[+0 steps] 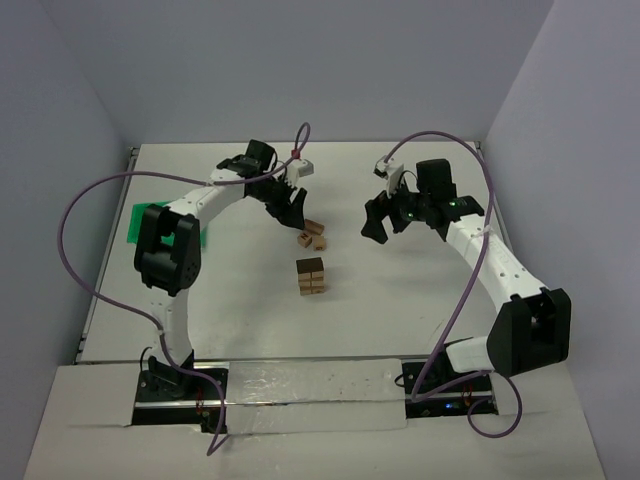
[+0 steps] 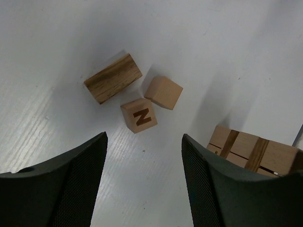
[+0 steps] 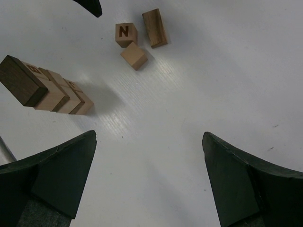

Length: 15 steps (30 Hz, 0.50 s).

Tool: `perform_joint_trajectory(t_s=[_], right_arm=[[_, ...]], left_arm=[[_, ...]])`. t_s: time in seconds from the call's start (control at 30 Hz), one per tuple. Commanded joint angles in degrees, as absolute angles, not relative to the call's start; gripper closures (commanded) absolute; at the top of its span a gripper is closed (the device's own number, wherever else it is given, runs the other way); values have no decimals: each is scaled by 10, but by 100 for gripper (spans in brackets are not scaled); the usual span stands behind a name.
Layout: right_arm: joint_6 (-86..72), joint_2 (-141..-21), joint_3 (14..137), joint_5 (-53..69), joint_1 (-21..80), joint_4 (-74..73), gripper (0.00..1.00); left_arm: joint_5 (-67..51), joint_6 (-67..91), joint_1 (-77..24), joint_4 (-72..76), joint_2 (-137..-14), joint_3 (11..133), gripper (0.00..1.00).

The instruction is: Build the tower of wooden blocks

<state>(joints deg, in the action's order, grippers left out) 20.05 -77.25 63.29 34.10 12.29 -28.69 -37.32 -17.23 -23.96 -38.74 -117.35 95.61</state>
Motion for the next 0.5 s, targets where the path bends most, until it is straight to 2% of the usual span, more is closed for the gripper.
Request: perform_joint_trajectory(t_s=[0.0, 0.47], right_arm=[[207, -774, 644, 338, 117, -289, 0], [209, -801, 658, 333, 113, -292, 0]], left_arm=[[-351, -200, -253, -372, -1179, 953, 30], [-332, -213, -276, -382, -1209, 950, 30]])
